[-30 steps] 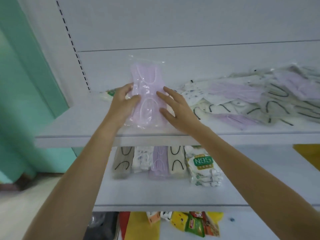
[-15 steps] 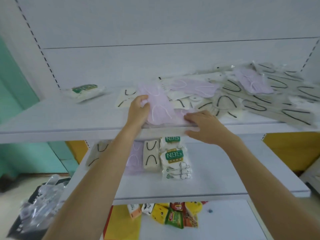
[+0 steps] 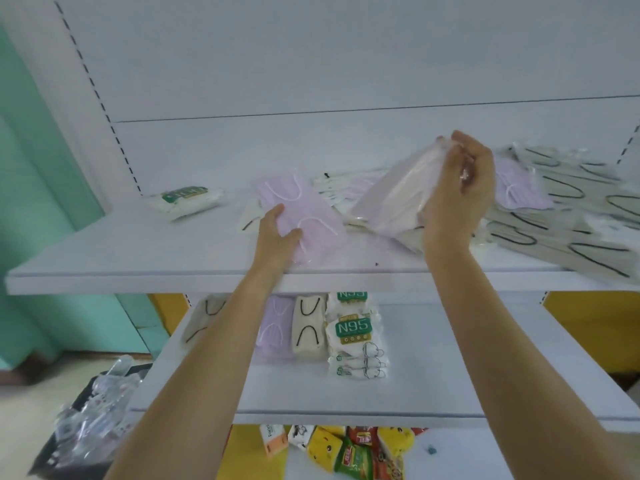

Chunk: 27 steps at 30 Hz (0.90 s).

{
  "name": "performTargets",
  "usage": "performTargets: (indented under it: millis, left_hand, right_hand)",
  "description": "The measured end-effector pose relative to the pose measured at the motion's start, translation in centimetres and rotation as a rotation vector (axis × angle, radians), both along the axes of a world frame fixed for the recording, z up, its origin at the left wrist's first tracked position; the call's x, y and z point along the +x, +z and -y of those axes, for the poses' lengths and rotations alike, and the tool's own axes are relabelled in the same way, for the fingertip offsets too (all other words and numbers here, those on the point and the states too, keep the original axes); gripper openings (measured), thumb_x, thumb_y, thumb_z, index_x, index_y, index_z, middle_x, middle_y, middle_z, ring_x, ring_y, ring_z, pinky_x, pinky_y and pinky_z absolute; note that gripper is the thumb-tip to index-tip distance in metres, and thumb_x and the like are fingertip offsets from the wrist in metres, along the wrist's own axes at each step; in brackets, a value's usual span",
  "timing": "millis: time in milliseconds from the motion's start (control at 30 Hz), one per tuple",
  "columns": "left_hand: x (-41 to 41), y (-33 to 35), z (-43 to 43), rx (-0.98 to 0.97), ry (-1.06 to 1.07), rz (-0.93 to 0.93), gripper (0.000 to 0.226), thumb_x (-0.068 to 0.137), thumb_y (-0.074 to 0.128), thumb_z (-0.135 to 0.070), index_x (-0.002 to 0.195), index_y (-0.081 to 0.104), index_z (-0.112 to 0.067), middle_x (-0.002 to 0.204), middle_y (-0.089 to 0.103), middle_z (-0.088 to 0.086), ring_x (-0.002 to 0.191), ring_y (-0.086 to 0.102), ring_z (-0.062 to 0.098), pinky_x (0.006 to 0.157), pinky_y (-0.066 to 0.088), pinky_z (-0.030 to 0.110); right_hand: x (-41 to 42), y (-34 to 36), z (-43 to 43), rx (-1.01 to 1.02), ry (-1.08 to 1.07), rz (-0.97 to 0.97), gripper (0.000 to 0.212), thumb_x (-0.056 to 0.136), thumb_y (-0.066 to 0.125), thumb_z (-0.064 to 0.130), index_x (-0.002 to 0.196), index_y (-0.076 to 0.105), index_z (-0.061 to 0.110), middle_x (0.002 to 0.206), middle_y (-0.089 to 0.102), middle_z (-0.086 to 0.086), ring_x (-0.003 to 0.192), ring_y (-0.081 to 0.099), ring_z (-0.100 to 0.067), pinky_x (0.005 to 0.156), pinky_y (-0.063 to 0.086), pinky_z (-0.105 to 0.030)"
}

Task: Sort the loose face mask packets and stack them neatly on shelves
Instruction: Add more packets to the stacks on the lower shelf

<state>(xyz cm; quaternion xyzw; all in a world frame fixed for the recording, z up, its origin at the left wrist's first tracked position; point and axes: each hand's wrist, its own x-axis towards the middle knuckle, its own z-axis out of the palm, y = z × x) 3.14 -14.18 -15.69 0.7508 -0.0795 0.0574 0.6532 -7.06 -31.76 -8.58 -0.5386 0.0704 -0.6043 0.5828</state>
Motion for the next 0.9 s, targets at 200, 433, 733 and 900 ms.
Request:
performTargets:
  millis: [200, 433, 733, 900]
  left_hand:
    - [-0.3, 0.6, 0.2, -0.118, -0.033, -0.076, 0.041, 0.098, 0.042, -0.036, 0.135, 0.048, -0.017, 0.137, 0.05, 0.0, 0.122, 0.049, 0.018, 0.105, 0.04, 0.043]
    - [-0.7, 0.5, -0.2, -0.305, -0.193, -0.129, 0.049, 0.098, 0.017, -0.056, 0.108, 0.058, -0.031, 0.118, 0.064, -0.006, 0.114, 0.058, 0.017, 0.091, 0.049, 0.031]
    - [0.0, 0.2, -0.2, -0.102, -0.077, -0.094, 0.018, 0.09, 0.048, -0.005, 0.101, 0.06, -0.012, 0.088, 0.065, 0.007, 0.072, 0.062, 0.017, 0.054, 0.05, 0.025]
    - [0.7, -0.2, 0.0, -0.093, -0.089, 0.016, 0.026, 0.088, 0.06, -0.005, 0.113, 0.054, -0.013, 0.101, 0.063, 0.0, 0.096, 0.063, 0.02, 0.067, 0.05, 0.023]
  right_hand:
    - [-0.6, 0.5, -4.7, -0.507, -0.083, 0.184, 0.023, 0.092, 0.046, -0.005, 0.108, 0.063, -0.002, 0.099, 0.064, -0.003, 0.075, 0.054, 0.01, 0.066, 0.04, -0.007]
    - [1.0, -1.4, -4.8, -1.088, 0.048, -0.102, 0.022, 0.09, 0.05, -0.003, 0.104, 0.067, 0.0, 0.106, 0.069, -0.01, 0.095, 0.064, -0.027, 0.094, 0.04, -0.037]
    - [2.0, -6.8, -3.7, -0.974, 0.522, -0.74, 0.026, 0.096, 0.048, 0.018, 0.114, 0.066, 0.019, 0.113, 0.067, 0.004, 0.104, 0.061, -0.014, 0.088, 0.043, -0.021]
    - [6.3, -4.0, 1.9, -0.839, 0.066, -0.882, 0.037, 0.094, 0.048, 0.018, 0.131, 0.051, 0.014, 0.136, 0.051, -0.007, 0.125, 0.043, -0.025, 0.101, 0.032, -0.032]
